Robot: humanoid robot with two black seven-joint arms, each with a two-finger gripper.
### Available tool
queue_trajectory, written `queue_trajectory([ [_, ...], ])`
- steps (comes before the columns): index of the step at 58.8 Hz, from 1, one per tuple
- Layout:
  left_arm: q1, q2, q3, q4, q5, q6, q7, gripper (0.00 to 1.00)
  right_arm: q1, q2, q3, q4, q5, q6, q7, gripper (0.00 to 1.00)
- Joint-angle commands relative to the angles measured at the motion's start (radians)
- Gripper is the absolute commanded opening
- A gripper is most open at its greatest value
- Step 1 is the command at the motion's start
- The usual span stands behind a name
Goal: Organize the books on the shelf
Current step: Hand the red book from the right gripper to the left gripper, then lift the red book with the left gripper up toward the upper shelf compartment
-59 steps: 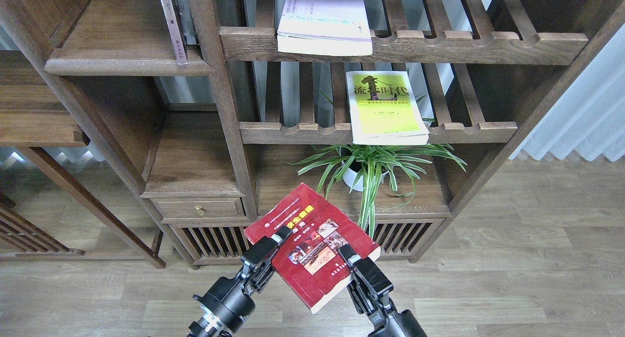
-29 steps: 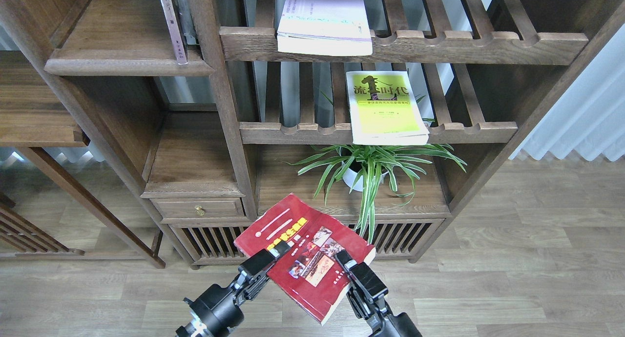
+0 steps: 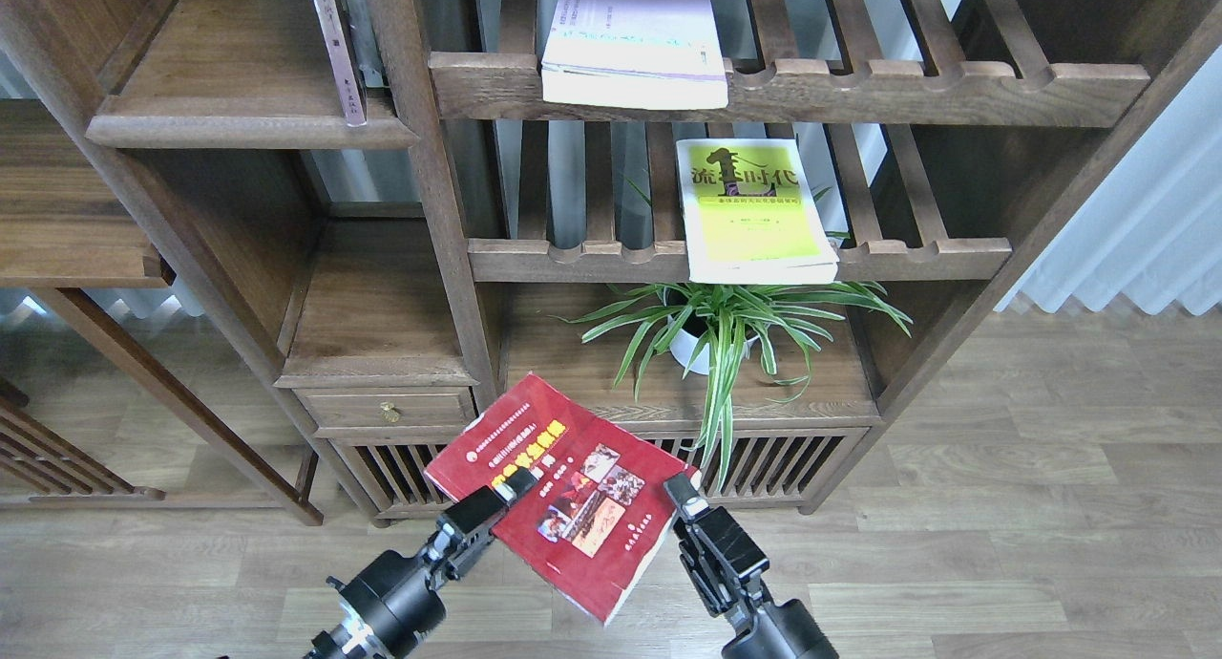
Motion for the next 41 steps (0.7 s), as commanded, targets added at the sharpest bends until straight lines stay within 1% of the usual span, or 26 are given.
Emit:
queue_trajectory([
  [1,0.025,0.009,-0.052,-0.018,0.087,-0.001,0.007,0.06,0.023,-0.001,0.047,-0.064,0.001,-0.001,0.000,0.98],
  [7,0.058,0.016,-0.084,-0.068,0.144,-0.001,0.033,0.06,0.052,-0.001,0.071,-0.110,0.003,-0.001,0.000,0.99],
  [12,0.082,0.022,-0.122,-0.073,0.194,-0.001,0.055,0.06,0.072,-0.001,0.091,-0.143,0.003,-0.001,0.000,0.99],
  [20,0.130,0.029,-0.235,-0.073,0.288,-0.001,0.070,0.06,0.098,-0.002,0.110,-0.183,0.003,-0.001,0.000,0.99],
  [28,0.171,0.030,-0.352,-0.073,0.384,-0.001,0.106,0.06,0.115,-0.001,0.116,-0.201,0.003,-0.001,0.000,0.99],
  [37,0.184,0.035,-0.463,-0.073,0.427,-0.001,0.112,0.06,0.129,0.001,0.116,-0.209,0.003,-0.001,-0.001,0.99],
  [41,0.182,0.035,-0.515,-0.073,0.437,-0.001,0.133,0.06,0.141,0.004,0.116,-0.219,0.003,-0.001,-0.001,0.99],
])
